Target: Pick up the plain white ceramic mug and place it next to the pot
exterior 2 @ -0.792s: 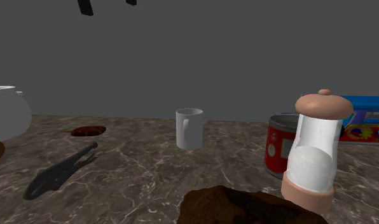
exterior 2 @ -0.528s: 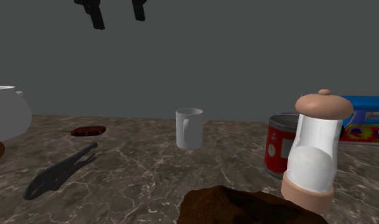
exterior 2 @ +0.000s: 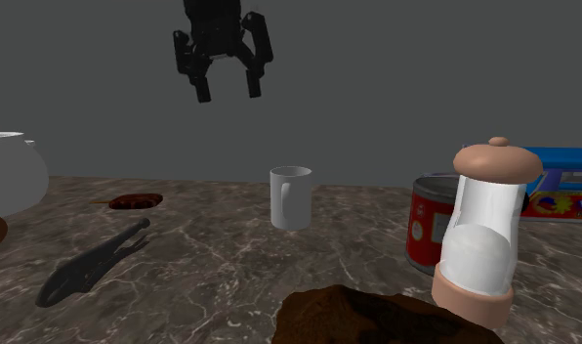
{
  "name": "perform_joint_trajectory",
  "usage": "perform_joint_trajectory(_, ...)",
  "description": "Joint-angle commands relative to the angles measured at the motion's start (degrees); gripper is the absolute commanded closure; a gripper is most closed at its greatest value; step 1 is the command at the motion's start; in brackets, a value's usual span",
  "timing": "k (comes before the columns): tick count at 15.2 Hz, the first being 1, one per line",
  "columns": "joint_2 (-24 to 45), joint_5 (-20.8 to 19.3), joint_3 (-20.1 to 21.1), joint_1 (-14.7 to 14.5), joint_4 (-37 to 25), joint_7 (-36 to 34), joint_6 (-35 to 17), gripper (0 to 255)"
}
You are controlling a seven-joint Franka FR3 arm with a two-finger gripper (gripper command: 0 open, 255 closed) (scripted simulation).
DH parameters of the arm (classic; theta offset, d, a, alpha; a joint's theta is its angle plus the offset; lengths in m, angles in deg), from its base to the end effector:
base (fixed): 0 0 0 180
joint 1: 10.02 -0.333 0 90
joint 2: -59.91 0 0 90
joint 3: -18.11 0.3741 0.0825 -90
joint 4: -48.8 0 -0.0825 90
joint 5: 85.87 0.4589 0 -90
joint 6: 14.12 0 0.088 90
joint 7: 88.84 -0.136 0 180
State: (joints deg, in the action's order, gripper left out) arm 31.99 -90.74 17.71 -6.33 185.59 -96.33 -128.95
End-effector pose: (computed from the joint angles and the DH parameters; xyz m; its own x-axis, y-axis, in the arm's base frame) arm 0.4587 -0.0404 0.5060 0.9800 -0.1644 0.1117 -0.1721 -0.9831 0.0631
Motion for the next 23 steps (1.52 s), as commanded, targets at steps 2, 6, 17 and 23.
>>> perform_joint_trajectory(2, 6.2, 0.1, -0.6, 0.8, -0.8, -1.3, -5.2, 0)
perform_joint_trajectory(6, 14.6, 0.4, -1.4, 1.7, -3.2, -2.9, -10.9, 0)
perform_joint_trajectory(17, 26.2, 1.1, -2.4, 2.6, -4.5, -4.1, -20.8, 0)
perform_joint_trajectory(23, 26.5, 1.1, -2.4, 2.6, -4.4, -4.1, -21.3, 0)
